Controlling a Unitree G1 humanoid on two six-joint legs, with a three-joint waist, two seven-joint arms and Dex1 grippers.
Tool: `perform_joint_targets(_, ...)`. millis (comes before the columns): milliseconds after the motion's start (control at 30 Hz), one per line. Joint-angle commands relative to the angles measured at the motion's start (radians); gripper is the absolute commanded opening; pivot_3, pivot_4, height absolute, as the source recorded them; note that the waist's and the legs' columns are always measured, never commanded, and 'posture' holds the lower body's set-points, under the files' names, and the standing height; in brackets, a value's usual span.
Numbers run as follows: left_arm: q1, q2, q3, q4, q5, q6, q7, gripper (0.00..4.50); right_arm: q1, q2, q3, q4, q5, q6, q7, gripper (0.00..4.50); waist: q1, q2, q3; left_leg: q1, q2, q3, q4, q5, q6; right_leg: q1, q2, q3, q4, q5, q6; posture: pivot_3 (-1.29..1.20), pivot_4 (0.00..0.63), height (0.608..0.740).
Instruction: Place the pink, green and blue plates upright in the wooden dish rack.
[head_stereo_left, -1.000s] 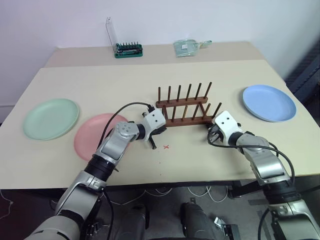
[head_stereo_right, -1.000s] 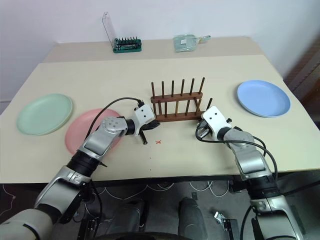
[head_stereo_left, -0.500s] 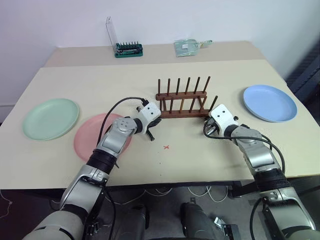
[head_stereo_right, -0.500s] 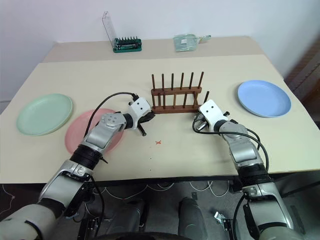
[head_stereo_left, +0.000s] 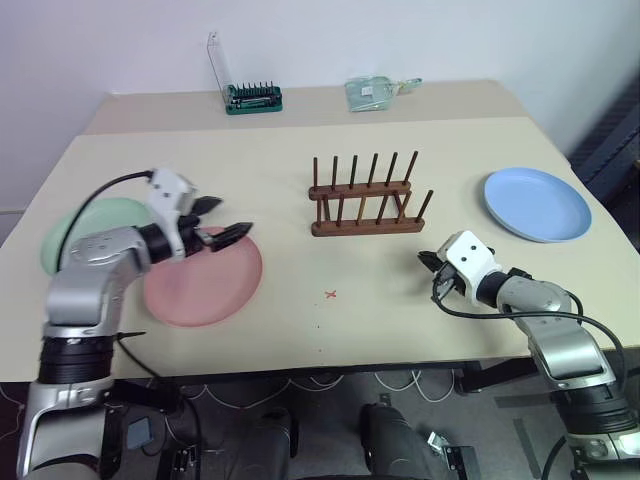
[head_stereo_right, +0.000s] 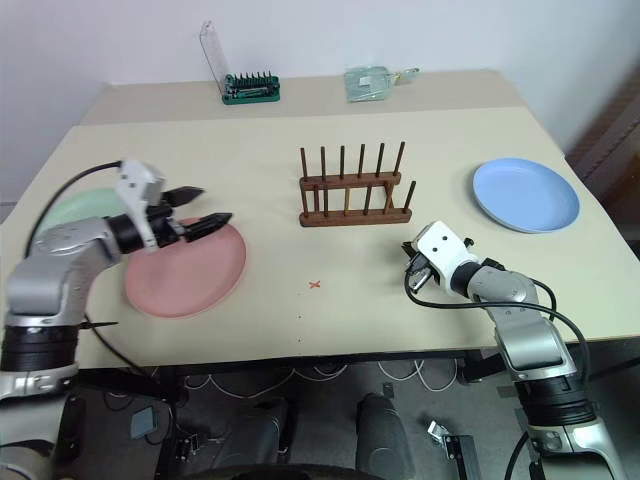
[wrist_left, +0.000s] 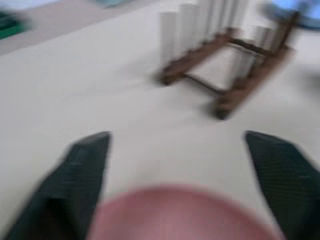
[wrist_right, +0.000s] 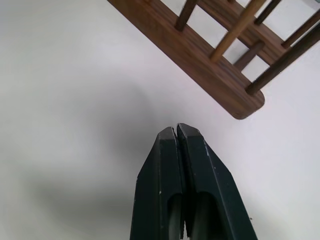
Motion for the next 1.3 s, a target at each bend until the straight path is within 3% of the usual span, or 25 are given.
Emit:
perform_joint_targets(33, 0.109, 0.048, 0.127, -0.073, -0.061, 0.065, 0.021, 4.48, -0.015, -0.008, -0.019, -0.018, 0.011, -0.017, 0.008, 0.00, 0.002, 0.000, 0.000, 0.000, 0.000, 0.000, 0.000, 0.000, 0.000, 0.000, 0.000, 0.000, 0.000, 0.000, 0.000, 0.00, 0.150, 0.740)
perform_joint_targets(267, 0.298, 0.028, 0.256, -0.143, -0.118, 0.200, 0.150, 4.48, -0.041, -0.008, -0.012, -0.002, 0.048, -0.027, 0.072, 0.00, 0.012, -0.001, 0.000, 0.000, 0.000, 0.000, 0.000, 0.000, 0.000, 0.001, 0.000, 0.000, -0.001, 0.000, 0.000, 0.00, 0.150, 0.740)
perform_joint_targets(467, 0.350, -0.015, 0.236, -0.135, -0.128, 0.279, 0.243, 4.48, 0.020, -0.054, -0.052, -0.095, 0.206, 0.024, 0.239, 0.00, 0.013, -0.001, 0.000, 0.000, 0.000, 0.000, 0.000, 0.000, 0.000, 0.001, 0.000, 0.000, -0.001, 0.000, 0.000, 0.00, 0.150, 0.740)
perform_joint_targets(567, 0.332, -0.036, 0.222, -0.129, -0.140, 0.305, 0.274, 3.63, 0.045, -0.055, -0.109, -0.140, 0.296, 0.034, 0.270, 0.00, 0.012, -0.002, 0.000, 0.000, 0.000, 0.000, 0.000, 0.000, 0.000, 0.001, 0.000, 0.000, -0.001, 0.000, 0.000, 0.00, 0.150, 0.740)
perform_joint_targets(800, 0.303, -0.059, 0.173, -0.112, -0.162, 0.282, 0.259, 0.12, 0.079, -0.051, -0.131, -0.147, 0.290, -0.003, 0.247, 0.00, 0.012, -0.002, 0.000, 0.000, 0.000, 0.000, 0.000, 0.000, 0.000, 0.001, 0.000, 0.000, -0.001, 0.000, -0.001, 0.00, 0.150, 0.740)
perform_joint_targets(933, 0.208, -0.128, 0.201, -0.168, -0.241, 0.156, 0.229, 0.05, 0.079, -0.046, -0.138, -0.133, 0.256, -0.040, 0.203, 0.00, 0.015, -0.002, 0.000, 0.000, 0.000, 0.000, 0.001, 0.000, 0.000, 0.001, -0.001, 0.000, -0.001, 0.000, -0.001, 0.00, 0.150, 0.740)
perform_joint_targets(1167, -0.029, -0.178, 0.221, -0.175, -0.293, 0.104, 0.350, 0.05, 0.013, -0.051, -0.102, -0.175, 0.207, -0.071, 0.159, 0.00, 0.010, -0.003, 0.000, 0.000, 0.000, 0.000, 0.001, 0.000, -0.001, 0.001, 0.000, 0.000, -0.001, 0.000, 0.000, 0.00, 0.150, 0.740)
perform_joint_targets(1300, -0.202, -0.142, 0.156, -0.147, -0.199, 0.004, 0.408, 0.05, -0.109, -0.040, -0.056, -0.214, 0.175, -0.050, 0.128, 0.00, 0.008, -0.004, 0.001, -0.001, 0.000, 0.000, 0.000, 0.000, -0.001, 0.000, 0.000, 0.000, -0.001, 0.000, 0.000, 0.00, 0.150, 0.740)
